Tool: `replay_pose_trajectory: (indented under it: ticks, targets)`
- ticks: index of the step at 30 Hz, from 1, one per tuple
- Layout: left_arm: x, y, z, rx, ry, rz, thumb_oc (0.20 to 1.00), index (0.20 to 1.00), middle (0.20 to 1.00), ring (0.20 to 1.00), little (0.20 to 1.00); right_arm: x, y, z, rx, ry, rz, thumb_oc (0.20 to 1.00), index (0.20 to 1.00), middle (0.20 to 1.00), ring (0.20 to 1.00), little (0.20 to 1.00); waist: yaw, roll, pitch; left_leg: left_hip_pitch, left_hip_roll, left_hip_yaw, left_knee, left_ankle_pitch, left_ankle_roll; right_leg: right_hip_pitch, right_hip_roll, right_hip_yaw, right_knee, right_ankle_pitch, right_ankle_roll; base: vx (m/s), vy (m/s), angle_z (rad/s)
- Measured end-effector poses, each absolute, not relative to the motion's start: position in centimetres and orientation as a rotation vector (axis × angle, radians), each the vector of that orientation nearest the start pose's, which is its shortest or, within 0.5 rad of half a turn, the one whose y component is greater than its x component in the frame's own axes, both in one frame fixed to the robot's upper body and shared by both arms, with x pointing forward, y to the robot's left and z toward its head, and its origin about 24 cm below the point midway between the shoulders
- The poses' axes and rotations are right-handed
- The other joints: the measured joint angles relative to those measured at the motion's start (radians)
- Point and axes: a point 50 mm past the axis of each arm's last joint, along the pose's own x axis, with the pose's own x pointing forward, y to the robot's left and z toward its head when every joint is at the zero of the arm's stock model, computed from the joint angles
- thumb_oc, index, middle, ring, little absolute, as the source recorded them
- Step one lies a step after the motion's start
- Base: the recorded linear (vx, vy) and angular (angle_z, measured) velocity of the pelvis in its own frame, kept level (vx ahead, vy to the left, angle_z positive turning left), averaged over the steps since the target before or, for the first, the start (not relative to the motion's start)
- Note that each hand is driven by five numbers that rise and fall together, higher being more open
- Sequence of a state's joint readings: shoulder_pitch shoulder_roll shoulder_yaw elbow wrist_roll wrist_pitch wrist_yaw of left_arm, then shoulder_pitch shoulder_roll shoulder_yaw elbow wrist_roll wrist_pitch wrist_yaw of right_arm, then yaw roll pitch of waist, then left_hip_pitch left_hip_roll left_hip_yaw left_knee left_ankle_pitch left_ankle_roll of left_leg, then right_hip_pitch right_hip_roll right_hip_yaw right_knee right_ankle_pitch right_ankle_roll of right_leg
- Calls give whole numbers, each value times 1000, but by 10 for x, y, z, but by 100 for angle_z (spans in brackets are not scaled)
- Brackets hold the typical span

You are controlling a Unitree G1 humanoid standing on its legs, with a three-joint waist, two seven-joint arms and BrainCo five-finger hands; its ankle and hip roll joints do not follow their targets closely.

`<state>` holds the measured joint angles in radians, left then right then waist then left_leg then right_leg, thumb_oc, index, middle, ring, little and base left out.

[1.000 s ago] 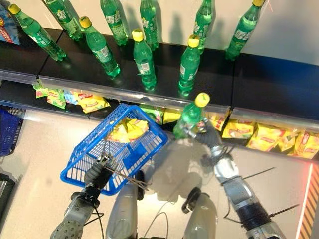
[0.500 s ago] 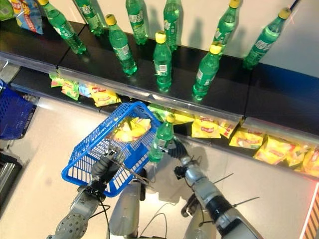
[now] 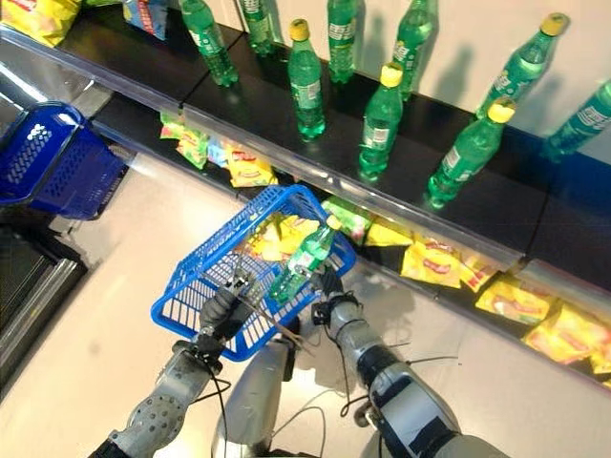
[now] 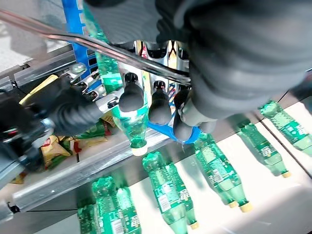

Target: Pick up the snacks into the basket

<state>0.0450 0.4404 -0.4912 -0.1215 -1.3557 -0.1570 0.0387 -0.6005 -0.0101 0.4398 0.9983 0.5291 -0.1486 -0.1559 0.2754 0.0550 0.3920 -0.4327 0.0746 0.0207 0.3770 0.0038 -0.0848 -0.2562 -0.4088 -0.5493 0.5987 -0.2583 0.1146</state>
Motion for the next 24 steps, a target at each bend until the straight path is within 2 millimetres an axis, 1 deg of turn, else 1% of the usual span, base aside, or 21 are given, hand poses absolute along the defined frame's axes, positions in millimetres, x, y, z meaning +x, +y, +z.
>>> replay_pose_trajectory:
  ticks: [2, 5, 7, 10, 12, 16, 20, 24]
  targets:
    - [222, 125, 36, -958, 234, -277, 200, 200, 200, 200, 200, 324, -67, -10, 114, 362, 153, 200, 200, 200, 200, 200, 14, 8, -1, 0, -1, 0, -1, 0, 0, 2, 0, -4, -1, 0, 1, 1, 6, 2]
    - [222, 120, 36, -958, 247, -299, 200, 200, 200, 200, 200, 326, -68, -19, 144, 444, 91, 200, 200, 200, 200, 200, 18, 24, -7, -1, -6, -10, -1, 1, 1, 9, -2, -10, -2, -1, 3, -4, 15, 8]
    - [222, 116, 37, -956, 253, -316, 200, 200, 200, 200, 200, 324, -70, -24, 170, 478, 63, 200, 200, 200, 200, 200, 26, 29, -11, -2, -10, -13, -1, 1, 1, 10, -4, -11, -2, -2, 6, -8, 18, 7]
    - [224, 110, 40, -952, 260, -347, 200, 200, 200, 200, 200, 320, -75, -32, 206, 532, 21, 200, 200, 200, 200, 200, 42, 31, -12, -3, -14, -17, -2, 2, 2, 10, -7, -12, -1, -4, 7, -5, 12, 4]
    - [225, 107, 41, -948, 266, -363, 200, 200, 200, 200, 200, 319, -77, -35, 214, 564, 6, 200, 200, 200, 200, 200, 45, 31, -12, -4, -19, -22, -2, 3, 2, 11, -9, -12, 2, -6, 10, 4, 4, 9]
    - [225, 104, 41, -943, 276, -380, 200, 200, 200, 200, 200, 320, -78, -37, 203, 612, 4, 200, 200, 200, 200, 200, 52, 35, -14, -6, -26, -27, -2, 5, 3, 13, -14, -15, 7, -9, 14, 2, 1, 7]
    - [225, 97, 42, -934, 298, -419, 200, 200, 200, 200, 200, 321, -78, -36, 192, 639, 30, 200, 200, 200, 200, 200, 73, 52, -25, -15, -32, -44, -2, 9, 3, 18, -15, -29, 7, -12, 15, 5, 9, 11]
    - [226, 96, 43, -926, 308, -432, 200, 200, 200, 200, 200, 319, -81, -40, 157, 670, 57, 200, 200, 200, 200, 200, 83, 56, -27, -17, -38, -58, -3, 11, 3, 27, -16, -38, 7, -16, 18, 6, -11, 12]
